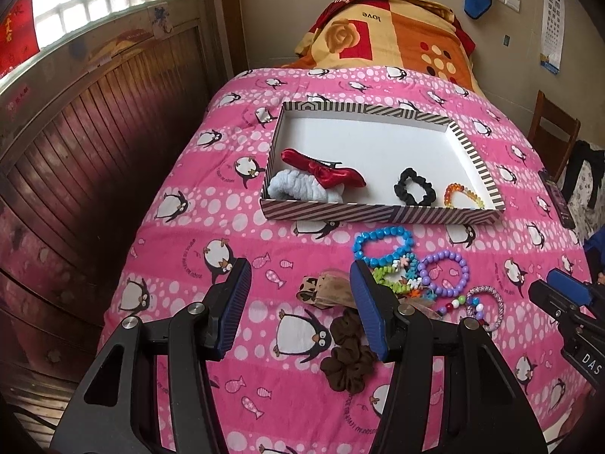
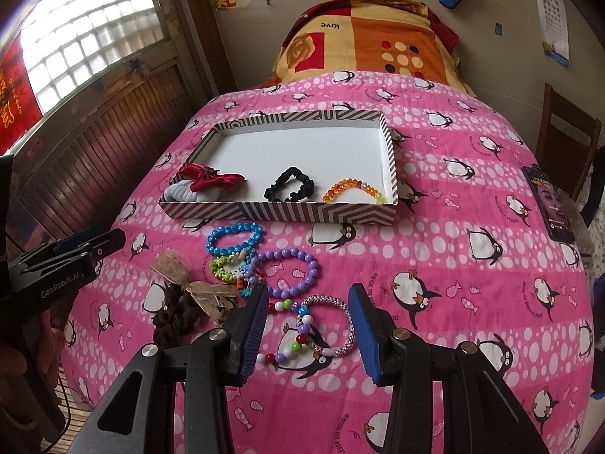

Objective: Organize jewelry
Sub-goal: 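Move both grippers back over the remaining accessories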

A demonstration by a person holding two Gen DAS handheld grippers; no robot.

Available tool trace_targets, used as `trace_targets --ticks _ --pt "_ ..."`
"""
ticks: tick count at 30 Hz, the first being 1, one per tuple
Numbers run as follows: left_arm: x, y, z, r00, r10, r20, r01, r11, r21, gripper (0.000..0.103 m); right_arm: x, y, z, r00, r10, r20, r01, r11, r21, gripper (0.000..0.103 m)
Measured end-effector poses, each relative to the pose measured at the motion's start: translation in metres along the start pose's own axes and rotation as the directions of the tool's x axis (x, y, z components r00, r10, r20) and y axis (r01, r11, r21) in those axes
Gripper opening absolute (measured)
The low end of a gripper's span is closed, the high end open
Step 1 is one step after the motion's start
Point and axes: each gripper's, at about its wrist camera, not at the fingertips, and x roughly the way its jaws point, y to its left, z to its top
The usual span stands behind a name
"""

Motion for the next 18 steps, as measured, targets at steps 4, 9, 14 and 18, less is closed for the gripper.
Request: trace_targets --ticks 4,9,14,18 --pt "0.001 0.004 0.000 1.000 -0.009 -0.009 0.009 1.000 -0.005 0.054 0.001 0.001 -0.001 1.000 -0.004 -0.002 0.004 1.000 0.001 0.042" --pt "0.003 0.027 -0.001 0.998 -0.045 -0.032 0.043 0.997 -0.071 0.054 0.003 -0.004 -0.003 1.000 -0.008 -0.010 0.008 1.000 0.008 0.042" --pt "0.009 0.045 -0.007 0.995 -0.064 -0.076 0.056 0.992 -0.111 0.054 0.008 -0.009 -0.008 1.000 0.006 -0.030 -0.006 1.000 0.013 0.042" --pt "0.015 0.055 -0.010 0.991 -0.091 -0.102 0.075 0.986 -0.148 0.054 0.010 -0.004 -0.010 0.998 0.045 -0.033 -0.046 0.999 -0.010 0.042"
